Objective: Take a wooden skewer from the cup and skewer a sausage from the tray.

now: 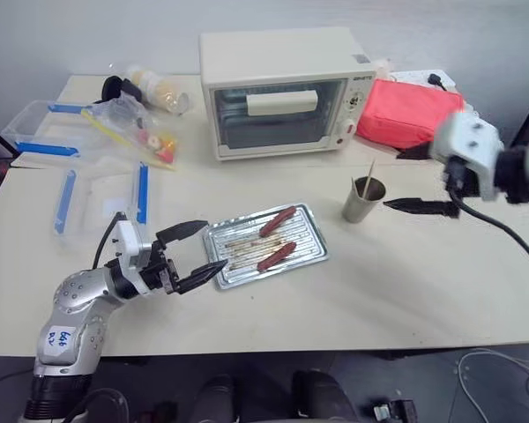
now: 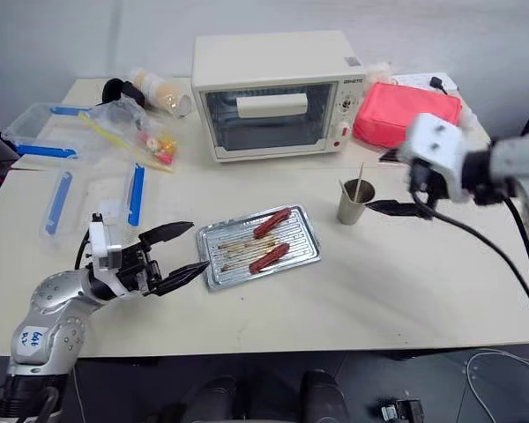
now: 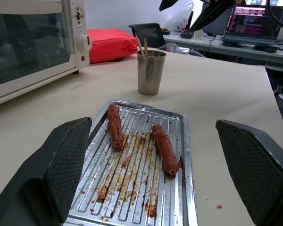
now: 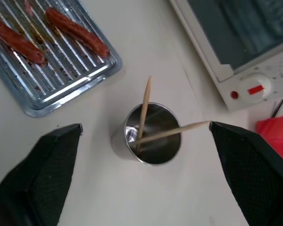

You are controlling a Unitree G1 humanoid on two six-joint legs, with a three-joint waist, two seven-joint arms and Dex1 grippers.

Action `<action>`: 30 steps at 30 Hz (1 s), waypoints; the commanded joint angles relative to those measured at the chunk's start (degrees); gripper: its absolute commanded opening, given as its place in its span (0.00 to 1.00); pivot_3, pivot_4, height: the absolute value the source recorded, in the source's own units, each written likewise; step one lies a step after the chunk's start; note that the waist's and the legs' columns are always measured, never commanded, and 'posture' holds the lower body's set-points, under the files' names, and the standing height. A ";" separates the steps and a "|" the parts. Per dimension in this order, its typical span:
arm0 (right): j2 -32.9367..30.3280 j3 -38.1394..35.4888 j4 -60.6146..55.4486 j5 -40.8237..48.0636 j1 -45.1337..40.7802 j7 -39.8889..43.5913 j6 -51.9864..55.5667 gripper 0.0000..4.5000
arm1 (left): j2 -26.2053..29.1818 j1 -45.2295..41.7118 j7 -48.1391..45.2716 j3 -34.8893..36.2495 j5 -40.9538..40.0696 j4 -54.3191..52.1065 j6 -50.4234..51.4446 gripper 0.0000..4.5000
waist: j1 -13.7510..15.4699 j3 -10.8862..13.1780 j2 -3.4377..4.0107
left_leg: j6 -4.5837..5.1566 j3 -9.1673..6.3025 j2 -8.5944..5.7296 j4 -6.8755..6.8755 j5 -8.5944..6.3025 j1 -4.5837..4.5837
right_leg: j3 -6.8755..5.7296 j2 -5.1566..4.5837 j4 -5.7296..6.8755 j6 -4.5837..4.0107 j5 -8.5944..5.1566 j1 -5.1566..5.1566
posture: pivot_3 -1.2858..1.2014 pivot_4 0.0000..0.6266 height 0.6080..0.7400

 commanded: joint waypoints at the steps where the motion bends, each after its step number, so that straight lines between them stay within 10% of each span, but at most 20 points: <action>1: 4.50 5.69 6.32 -5.88 -7.27 3.43 0.59 1.00 | -0.45 0.33 1.05 0.02 0.51 -1.18 -0.85 0.99 | -0.04 0.00 0.00 | 0.00 0.06 0.00 0.01 0.00 -0.02 | -0.01 0.01 0.02 0.01 0.00 -0.05 | 0.52 0.24 1.00; 9: 14.39 11.25 21.02 -13.75 -15.28 6.77 -5.36 1.00 | -1.16 1.27 2.85 -0.45 0.85 -2.94 -0.48 0.99 | -0.06 0.00 0.00 | 0.06 0.09 0.00 0.66 0.03 -0.61 | -0.44 0.02 0.57 0.04 0.02 -0.57 | 0.52 0.24 1.00; 24: 18.51 9.51 27.97 -17.63 -16.48 7.47 -11.80 0.00 | -0.22 3.54 4.77 0.35 0.37 -5.95 0.42 1.00 | -0.08 0.00 0.00 | 0.06 0.05 0.02 0.76 0.02 -0.61 | -0.45 0.02 0.71 0.04 0.02 -0.56 | 0.52 0.24 1.00; 30: 17.74 7.84 27.75 -17.44 -17.68 9.86 -12.01 0.00 | 0.02 2.22 4.57 0.30 0.23 -5.34 0.73 1.00 | -0.04 0.00 0.00 | 0.06 0.05 0.01 0.76 0.02 -0.61 | -0.46 0.02 0.71 0.04 0.02 -0.56 | 0.52 0.24 1.00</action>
